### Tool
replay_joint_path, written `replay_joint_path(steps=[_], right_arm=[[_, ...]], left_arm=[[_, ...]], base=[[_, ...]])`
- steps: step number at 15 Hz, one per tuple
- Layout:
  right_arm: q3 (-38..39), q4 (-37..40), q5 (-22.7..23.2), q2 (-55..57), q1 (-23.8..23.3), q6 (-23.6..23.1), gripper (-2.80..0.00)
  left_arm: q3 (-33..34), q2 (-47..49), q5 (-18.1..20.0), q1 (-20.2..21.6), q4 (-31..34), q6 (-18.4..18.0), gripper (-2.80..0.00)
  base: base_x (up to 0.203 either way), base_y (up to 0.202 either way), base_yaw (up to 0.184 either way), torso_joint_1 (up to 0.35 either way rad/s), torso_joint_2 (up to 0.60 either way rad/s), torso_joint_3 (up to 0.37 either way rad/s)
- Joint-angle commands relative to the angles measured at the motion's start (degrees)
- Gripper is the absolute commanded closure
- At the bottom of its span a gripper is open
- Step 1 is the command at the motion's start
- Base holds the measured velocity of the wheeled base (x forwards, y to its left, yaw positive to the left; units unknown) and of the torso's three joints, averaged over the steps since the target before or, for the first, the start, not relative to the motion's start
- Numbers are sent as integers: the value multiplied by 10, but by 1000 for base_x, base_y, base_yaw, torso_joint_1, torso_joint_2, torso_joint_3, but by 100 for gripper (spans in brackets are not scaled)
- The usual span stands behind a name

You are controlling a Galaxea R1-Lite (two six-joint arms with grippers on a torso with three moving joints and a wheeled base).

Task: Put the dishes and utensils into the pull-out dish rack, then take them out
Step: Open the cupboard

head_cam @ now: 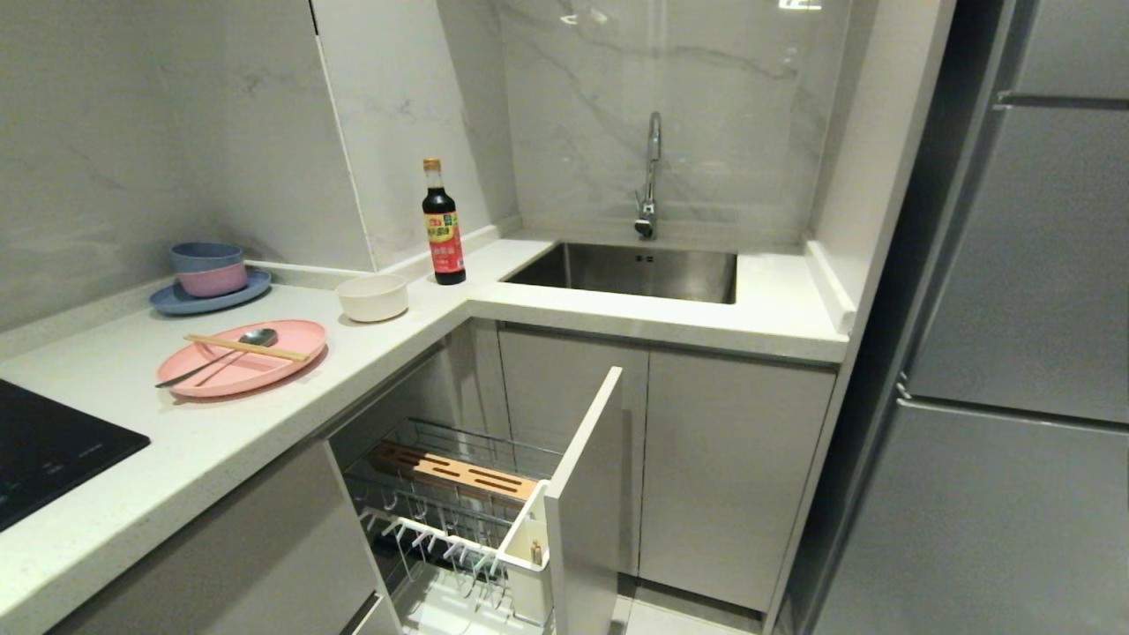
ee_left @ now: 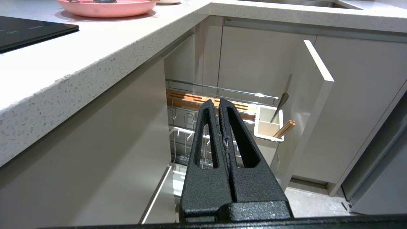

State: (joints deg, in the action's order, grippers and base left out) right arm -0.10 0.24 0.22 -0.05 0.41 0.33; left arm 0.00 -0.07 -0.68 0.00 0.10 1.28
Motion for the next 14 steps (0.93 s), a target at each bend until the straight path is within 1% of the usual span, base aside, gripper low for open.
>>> replay_joint_path(steps=[1,14], right_arm=[[0,0,0,0,0,0,0],[0,0,0,0,0,0,0]], left_arm=[[1,1,0,0,0,0,0],[1,1,0,0,0,0,0]], base=[[0,0,0,0,0,0],[0,0,0,0,0,0]])
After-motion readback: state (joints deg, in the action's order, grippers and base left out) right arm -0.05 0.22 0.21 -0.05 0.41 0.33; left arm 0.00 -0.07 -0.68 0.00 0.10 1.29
